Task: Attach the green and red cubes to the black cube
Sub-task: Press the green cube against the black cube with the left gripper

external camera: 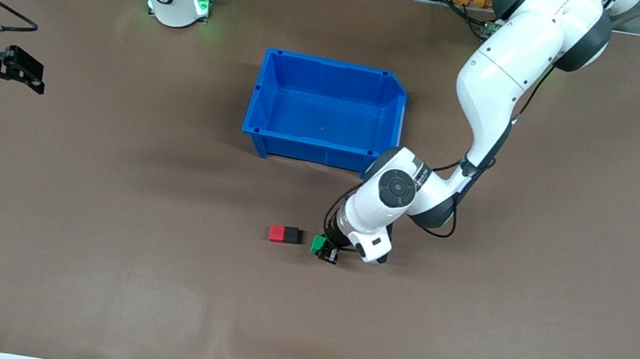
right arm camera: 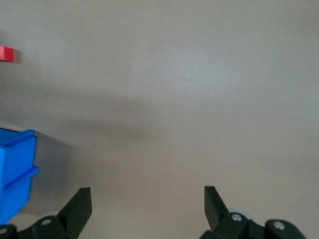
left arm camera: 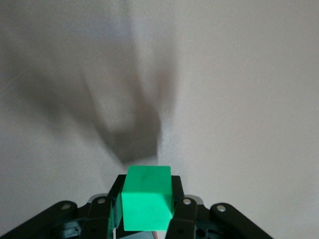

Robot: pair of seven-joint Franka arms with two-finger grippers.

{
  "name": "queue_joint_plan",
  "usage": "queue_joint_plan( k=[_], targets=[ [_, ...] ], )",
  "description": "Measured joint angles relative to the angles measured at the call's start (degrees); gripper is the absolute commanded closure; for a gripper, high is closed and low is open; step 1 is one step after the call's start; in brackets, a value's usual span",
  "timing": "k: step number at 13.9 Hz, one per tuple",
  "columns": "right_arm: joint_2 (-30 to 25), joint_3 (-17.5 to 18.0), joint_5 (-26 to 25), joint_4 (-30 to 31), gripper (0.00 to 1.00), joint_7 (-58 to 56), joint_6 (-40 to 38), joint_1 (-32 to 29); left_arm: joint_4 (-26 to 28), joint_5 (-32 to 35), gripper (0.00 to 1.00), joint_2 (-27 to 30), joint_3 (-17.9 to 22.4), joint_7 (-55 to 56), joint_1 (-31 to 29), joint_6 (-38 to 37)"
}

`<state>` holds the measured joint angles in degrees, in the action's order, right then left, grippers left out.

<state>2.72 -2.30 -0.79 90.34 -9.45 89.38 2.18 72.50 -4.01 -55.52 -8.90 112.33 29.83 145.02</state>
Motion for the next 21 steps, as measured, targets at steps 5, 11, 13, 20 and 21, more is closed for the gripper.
queue_joint_plan(
  k=[5, 11, 13, 20, 21],
  targets=[
    [-0.42, -1.80, 0.00, 0.46, 0.00, 2.53, -1.01, -0.22, -2.58, 0.00, 1.00, -2.98, 1.24, 4.03, 2.37, -0.05],
    [-0.67, -1.16, 0.07, 0.28, 0.00, 4.61, -0.44, -0.38, -3.82, 0.00, 1.00, -3.04, 1.59, 7.42, 3.27, -3.79],
    [-0.73, -0.78, 0.07, 0.29, 0.00, 5.54, -1.25, -0.13, -3.88, 0.00, 1.00, -3.04, 1.59, 9.41, 3.28, -3.97],
    [-0.72, -1.15, 2.48, -0.19, 0.00, 6.45, -0.87, -0.24, -3.91, 0.00, 1.00, -3.20, 1.44, 14.64, 4.02, -1.02],
    [-0.72, -1.34, 2.83, -0.46, 0.00, 6.49, -0.86, -0.33, -3.91, -0.06, 1.00, -3.27, 1.44, 14.85, 4.13, -0.86]
  ],
)
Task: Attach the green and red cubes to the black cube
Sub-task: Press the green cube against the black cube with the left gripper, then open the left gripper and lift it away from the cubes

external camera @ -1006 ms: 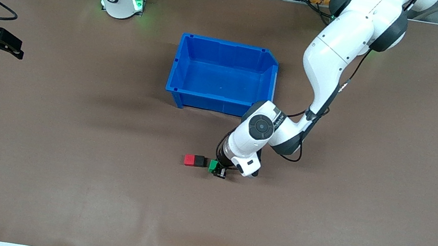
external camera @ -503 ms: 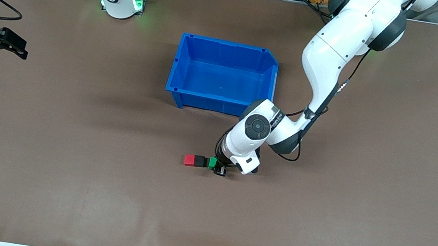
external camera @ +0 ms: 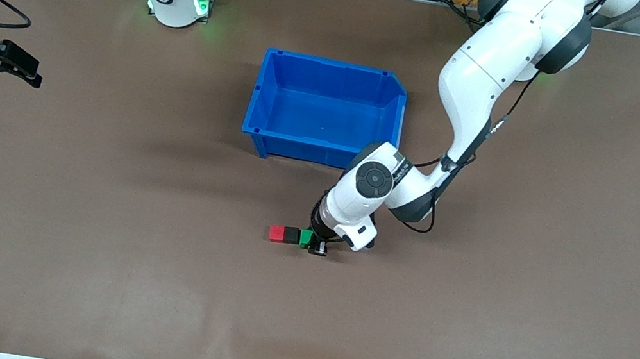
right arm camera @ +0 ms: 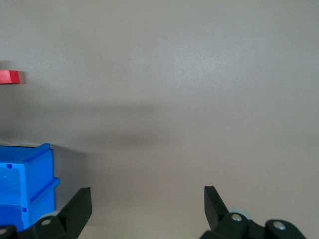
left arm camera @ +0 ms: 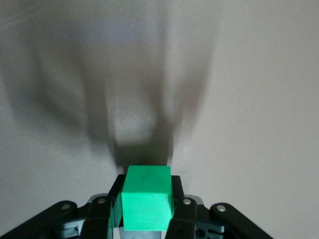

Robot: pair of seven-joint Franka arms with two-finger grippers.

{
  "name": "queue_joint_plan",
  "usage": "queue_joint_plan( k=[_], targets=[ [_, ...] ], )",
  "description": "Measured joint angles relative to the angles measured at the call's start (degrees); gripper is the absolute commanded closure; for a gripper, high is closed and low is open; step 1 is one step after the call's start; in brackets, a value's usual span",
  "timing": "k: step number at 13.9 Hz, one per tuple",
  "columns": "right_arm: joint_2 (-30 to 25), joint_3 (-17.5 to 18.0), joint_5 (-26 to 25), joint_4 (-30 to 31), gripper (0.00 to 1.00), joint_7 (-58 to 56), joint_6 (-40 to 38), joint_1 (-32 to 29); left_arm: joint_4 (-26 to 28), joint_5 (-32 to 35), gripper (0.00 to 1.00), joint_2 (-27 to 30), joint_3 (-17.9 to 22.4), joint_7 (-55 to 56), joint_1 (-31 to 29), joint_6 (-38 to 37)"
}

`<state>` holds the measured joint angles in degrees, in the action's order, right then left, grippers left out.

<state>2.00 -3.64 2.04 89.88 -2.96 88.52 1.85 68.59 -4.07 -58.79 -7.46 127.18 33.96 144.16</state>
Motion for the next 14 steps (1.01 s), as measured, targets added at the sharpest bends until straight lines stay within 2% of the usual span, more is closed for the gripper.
queue_joint_plan(
  k=[6, 7, 8, 10, 11, 14],
  targets=[
    [0.00, -0.16, 0.20, -0.68, 0.00, 0.07, -0.18, -0.09, 0.06, -0.30, 1.00, -0.36, 0.11, 0.02, 0.05, 0.12],
    [0.00, -0.16, 0.20, -0.68, 0.00, 0.07, -0.22, -0.09, 0.06, -0.32, 0.96, -0.44, 0.12, 0.02, 0.05, 0.28],
    [0.00, -0.16, 0.20, -0.68, 0.00, 0.07, -0.23, -0.09, 0.06, -0.32, 0.71, -0.44, 0.11, 0.02, 0.05, 0.28],
    [0.00, -0.17, 0.21, -0.68, 0.00, 0.08, -0.24, -0.09, 0.06, -0.32, 0.11, -0.44, 0.12, 0.02, 0.05, 0.28],
    [0.00, -0.19, 0.21, -0.68, 0.00, 0.09, -0.24, -0.10, 0.07, -0.32, 0.00, -0.48, 0.11, 0.02, 0.05, 0.28],
    [0.00, -0.34, 0.21, -0.69, 0.00, 0.10, -0.24, -0.15, 0.04, -0.32, 0.00, -0.51, 0.11, -0.06, 0.19, 0.27]
  ],
)
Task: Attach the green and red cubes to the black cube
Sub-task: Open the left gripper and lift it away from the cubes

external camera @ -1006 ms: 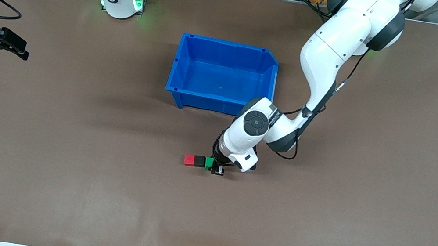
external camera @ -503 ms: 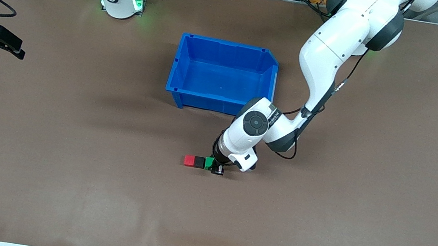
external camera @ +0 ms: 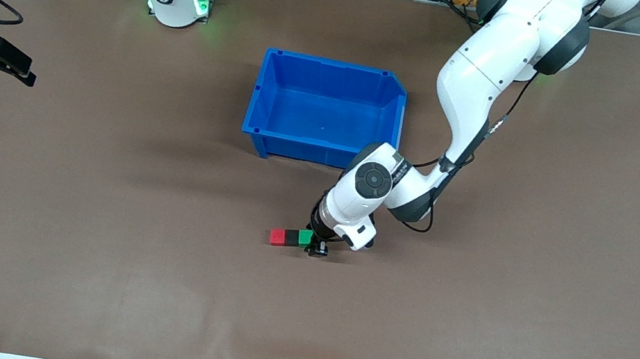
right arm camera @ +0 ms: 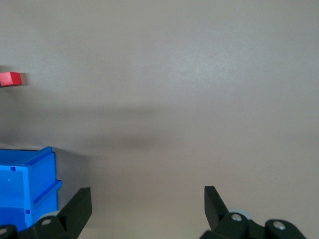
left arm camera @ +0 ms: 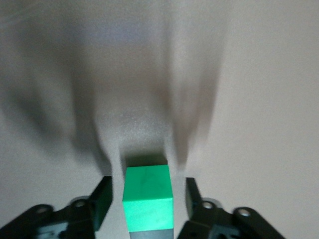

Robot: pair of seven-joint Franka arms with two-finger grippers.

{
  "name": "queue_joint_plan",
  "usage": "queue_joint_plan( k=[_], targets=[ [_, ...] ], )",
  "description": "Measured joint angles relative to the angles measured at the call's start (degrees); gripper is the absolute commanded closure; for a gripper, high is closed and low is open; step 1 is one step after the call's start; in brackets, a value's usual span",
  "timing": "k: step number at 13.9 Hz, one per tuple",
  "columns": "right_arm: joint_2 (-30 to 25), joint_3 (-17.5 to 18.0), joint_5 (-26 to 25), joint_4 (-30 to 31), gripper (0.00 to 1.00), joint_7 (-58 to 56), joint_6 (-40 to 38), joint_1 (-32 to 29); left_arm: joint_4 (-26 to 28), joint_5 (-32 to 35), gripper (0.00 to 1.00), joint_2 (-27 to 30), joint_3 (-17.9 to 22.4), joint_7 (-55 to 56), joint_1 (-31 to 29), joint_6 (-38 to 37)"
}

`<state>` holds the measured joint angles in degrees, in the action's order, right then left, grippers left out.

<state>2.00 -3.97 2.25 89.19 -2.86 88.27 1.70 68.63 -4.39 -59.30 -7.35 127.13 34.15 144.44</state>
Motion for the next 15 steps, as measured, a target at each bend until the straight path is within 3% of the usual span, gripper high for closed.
queue_joint_plan(
  k=[3, 7, 11, 15],
  targets=[
    [0.00, -0.09, 0.00, -0.01, 0.00, 0.00, -0.01, 0.00, -0.76, 0.02, 0.00, 0.94, 0.15, -0.98, 0.14, -2.00],
    [0.01, -0.11, 0.01, -0.03, 0.00, 0.00, -0.02, 0.00, -1.70, 0.15, 0.00, 7.74, 1.12, -9.26, -1.20, -13.64],
    [0.02, -0.19, 0.01, -0.17, 0.00, 0.00, 0.07, -0.02, -0.91, 5.51, 0.00, 16.62, 1.65, -23.86, -5.61, -26.05],
    [0.04, -0.13, 0.06, -0.23, 0.00, 0.00, 0.06, -0.03, 1.14, 5.91, 0.00, 23.67, 1.80, -42.88, -12.36, -35.45]
  ],
)
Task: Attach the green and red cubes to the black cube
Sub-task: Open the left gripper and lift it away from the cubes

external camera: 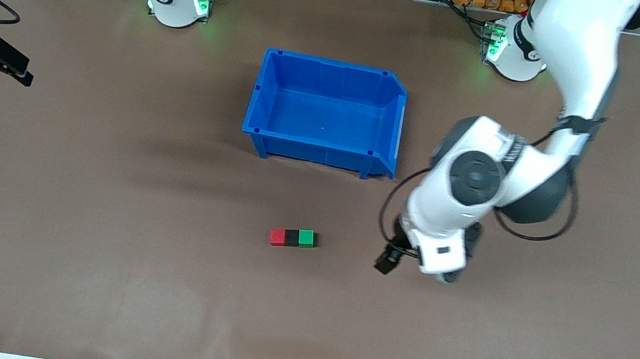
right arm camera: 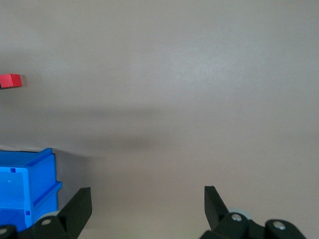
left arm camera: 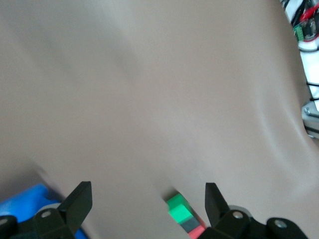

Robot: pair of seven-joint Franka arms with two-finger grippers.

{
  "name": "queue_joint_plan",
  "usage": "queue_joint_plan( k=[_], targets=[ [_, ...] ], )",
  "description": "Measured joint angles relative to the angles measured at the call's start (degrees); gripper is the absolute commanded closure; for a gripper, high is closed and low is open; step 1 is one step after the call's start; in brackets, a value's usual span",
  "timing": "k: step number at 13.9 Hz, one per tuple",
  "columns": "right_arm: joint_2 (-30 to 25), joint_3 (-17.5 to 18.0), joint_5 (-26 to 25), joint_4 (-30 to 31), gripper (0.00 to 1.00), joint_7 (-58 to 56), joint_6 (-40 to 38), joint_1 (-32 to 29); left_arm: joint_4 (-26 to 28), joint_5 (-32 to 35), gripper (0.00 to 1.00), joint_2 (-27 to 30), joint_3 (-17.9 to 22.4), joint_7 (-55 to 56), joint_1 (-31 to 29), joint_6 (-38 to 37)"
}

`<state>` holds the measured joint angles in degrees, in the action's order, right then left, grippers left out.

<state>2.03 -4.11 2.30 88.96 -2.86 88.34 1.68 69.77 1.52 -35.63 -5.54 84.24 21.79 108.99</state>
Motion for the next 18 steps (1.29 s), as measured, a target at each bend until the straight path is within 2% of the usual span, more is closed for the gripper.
queue_joint_plan(
  k=[4, 10, 13, 18],
  targets=[
    [0.01, -0.02, 0.03, -0.02, 0.00, 0.00, -0.01, 0.00, 0.69, 0.07, 0.00, 7.59, 0.00, -18.65, -7.79, -10.67],
    [0.02, -0.03, 0.03, -0.04, 0.00, 0.00, -0.03, -0.01, 1.43, 0.07, 0.00, 15.70, -0.11, -45.96, -18.69, -20.17],
    [0.06, 0.26, 0.03, -0.03, 0.00, 0.00, -0.15, 0.01, 1.88, 0.07, 0.00, 17.41, -0.14, -52.15, -20.13, -23.04],
    [0.11, 0.18, -0.04, -0.04, 0.00, 0.00, -0.21, 0.00, 3.68, 0.07, 0.00, 20.95, -0.50, -53.01, -20.05, -26.21]
  ],
)
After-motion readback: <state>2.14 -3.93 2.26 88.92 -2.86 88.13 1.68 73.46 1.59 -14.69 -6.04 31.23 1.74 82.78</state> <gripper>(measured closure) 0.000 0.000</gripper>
